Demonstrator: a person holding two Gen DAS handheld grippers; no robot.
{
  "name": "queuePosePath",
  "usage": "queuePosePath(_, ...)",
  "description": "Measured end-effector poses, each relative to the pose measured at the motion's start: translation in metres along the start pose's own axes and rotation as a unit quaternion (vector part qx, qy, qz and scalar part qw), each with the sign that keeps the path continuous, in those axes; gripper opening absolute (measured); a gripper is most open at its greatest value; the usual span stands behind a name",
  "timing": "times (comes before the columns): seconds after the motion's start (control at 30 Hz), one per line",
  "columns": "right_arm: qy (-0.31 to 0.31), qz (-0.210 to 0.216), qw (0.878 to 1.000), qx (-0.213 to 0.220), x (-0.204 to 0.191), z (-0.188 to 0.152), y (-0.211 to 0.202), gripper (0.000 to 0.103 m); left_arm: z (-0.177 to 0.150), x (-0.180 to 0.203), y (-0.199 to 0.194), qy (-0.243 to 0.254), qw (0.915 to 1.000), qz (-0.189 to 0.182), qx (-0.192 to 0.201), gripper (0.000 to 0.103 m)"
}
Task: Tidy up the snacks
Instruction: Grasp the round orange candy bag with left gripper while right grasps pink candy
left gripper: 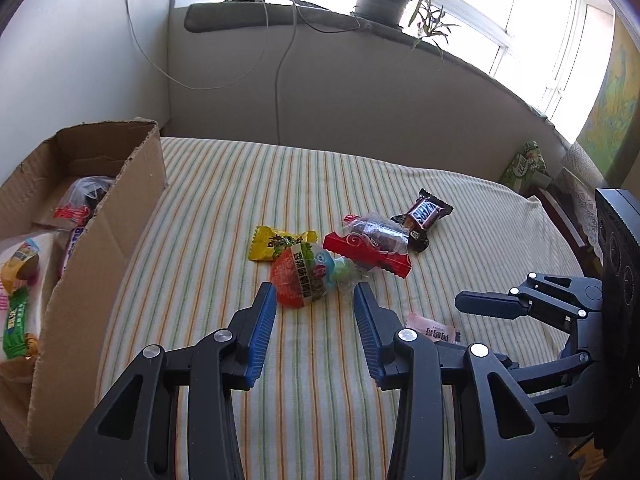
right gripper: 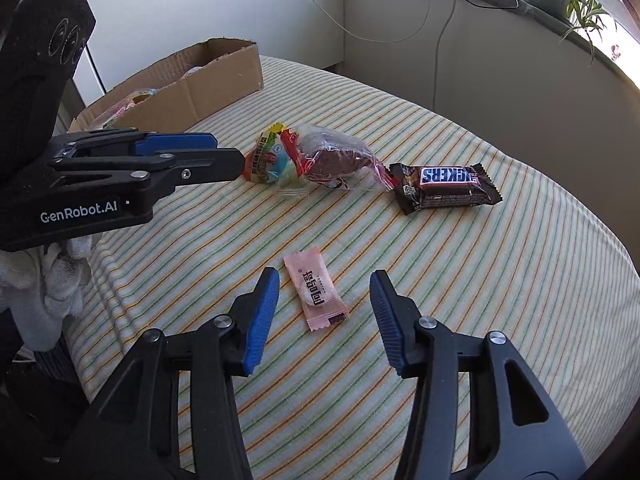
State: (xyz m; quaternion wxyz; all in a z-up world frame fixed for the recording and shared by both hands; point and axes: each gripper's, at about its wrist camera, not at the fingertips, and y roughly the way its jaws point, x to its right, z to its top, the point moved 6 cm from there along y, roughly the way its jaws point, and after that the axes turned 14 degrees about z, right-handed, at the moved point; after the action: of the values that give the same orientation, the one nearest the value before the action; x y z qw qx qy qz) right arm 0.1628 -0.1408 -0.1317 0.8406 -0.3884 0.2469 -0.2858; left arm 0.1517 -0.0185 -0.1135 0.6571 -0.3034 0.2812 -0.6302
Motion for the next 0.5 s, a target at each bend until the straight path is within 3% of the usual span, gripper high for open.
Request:
queuePosePath(0.13, 0.004, 0.007, 1.000, -0.004, 0.002, -0.001, 0.003, 0.047, 0.002, 0.005, 0.018, 0.005, 0.9999, 0.010, -0.010, 0.045)
queuePosePath(0.4, -0.002, 0.002, 1.000, -0.012, 0.001, -0.001, 0.010, 0.042, 0.006, 0.008, 0.033, 0.017, 0.9994, 0.024, -0.016, 0.045)
queuePosePath(0.5, -0.006, -0.001, 1.000, -0.014, 0.000, -0.001, 0.011, 0.034, 0.006, 0.006, 0.034, 0.017, 0.9995, 0.024, -0.016, 0.039)
